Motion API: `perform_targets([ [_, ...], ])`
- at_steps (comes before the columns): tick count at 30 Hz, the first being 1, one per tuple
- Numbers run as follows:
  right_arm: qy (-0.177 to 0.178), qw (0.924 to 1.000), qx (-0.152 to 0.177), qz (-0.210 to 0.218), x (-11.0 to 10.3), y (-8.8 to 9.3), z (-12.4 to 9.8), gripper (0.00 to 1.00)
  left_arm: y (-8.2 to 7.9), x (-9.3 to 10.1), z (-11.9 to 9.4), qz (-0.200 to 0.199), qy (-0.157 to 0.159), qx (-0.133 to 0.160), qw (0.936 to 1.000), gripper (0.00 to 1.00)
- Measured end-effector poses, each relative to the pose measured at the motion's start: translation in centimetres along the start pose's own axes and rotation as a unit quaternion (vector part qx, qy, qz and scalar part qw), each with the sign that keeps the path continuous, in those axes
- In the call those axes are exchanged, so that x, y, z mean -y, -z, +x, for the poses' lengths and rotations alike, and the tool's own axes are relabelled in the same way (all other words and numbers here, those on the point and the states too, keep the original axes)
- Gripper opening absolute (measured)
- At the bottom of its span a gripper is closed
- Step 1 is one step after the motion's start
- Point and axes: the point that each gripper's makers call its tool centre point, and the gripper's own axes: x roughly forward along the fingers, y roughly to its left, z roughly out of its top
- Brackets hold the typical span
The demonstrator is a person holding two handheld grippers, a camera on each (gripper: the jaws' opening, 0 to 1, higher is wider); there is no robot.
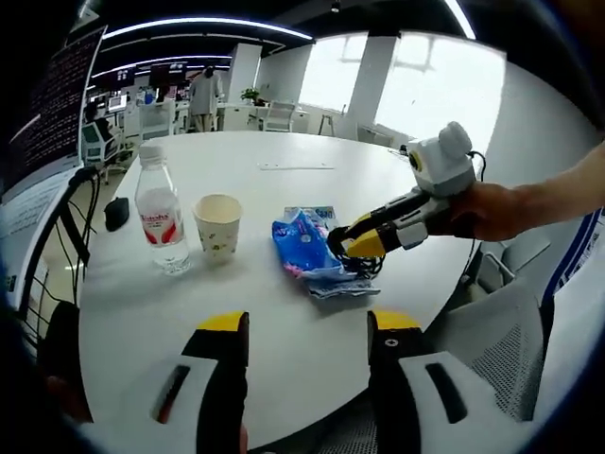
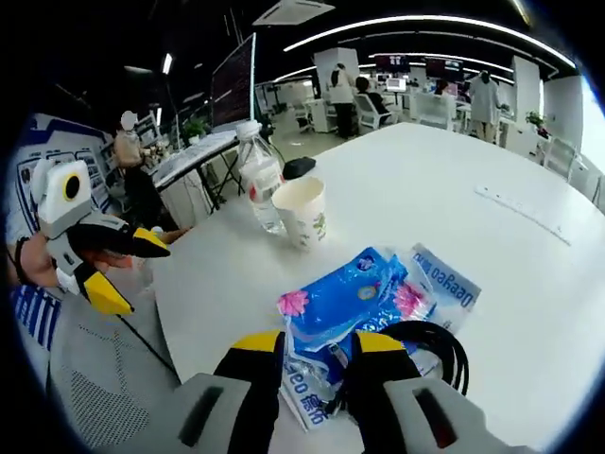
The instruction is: Arrange the tabletop items into an orderly group along one side of the table until the central work area is clear of visible clutter.
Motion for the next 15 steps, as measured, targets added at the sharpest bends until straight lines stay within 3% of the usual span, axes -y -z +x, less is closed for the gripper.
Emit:
perform_targets([
  [9, 0.026, 0.9982, 0.005, 0.053, 2.2, 2.0, -0.7, 0.26, -0.6, 0.3, -0.1, 0.006, 0.0, -0.003, 1.0, 0.49],
  [15, 0.024, 0.9979, 0.001, 0.06, 2.1, 2.7, -0.3, 0.26, -0.5, 0.4, -0.3, 0.009, -0.002, -0.006, 0.9999, 0.49],
])
